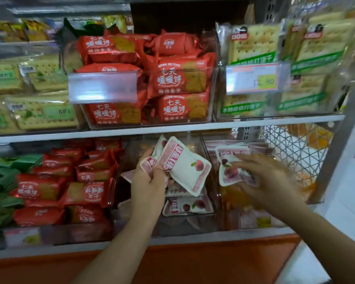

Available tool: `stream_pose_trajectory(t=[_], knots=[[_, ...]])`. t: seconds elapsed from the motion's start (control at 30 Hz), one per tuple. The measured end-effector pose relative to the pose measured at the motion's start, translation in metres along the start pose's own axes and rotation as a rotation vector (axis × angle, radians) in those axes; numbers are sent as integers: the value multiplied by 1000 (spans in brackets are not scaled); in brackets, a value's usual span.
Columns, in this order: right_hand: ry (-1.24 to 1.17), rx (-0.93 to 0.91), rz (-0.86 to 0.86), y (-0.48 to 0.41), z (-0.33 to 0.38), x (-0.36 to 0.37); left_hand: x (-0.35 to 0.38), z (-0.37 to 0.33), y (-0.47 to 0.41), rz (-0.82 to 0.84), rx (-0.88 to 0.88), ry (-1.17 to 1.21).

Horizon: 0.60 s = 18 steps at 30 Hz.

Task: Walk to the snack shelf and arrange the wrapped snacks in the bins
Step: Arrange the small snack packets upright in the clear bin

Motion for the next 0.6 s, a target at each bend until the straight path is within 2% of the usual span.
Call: stream_pose_trajectory(t=[0.1,0.23,0.3,0.37,0.5,0.6], knots=[[43,158,-87,2,-36,-31,53,2,7,111,-184,71],[-37,321,-179,4,-74,-51,120,-22,7,215,-254,149],[-47,366,-160,5,-90,-52,146,-30,2,248,-250,141],[-18,377,-82,4,-99,-48,167,-34,-8,273,-168,32],[75,392,82,8,-115,-37,192,-54,-18,332,178,-432],[178,354,178,8,-123,-26,213,-55,-13,460,401,-806]])
Point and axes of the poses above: each hand's wrist, its own y-axis away from the middle knuckle, its own x-axis out of the palm, z = x × y, the point moved 10 cm from there along -y, towards the middle knuckle, and after that the axes turned 13 degrees about -y, right-handed, at the moved point
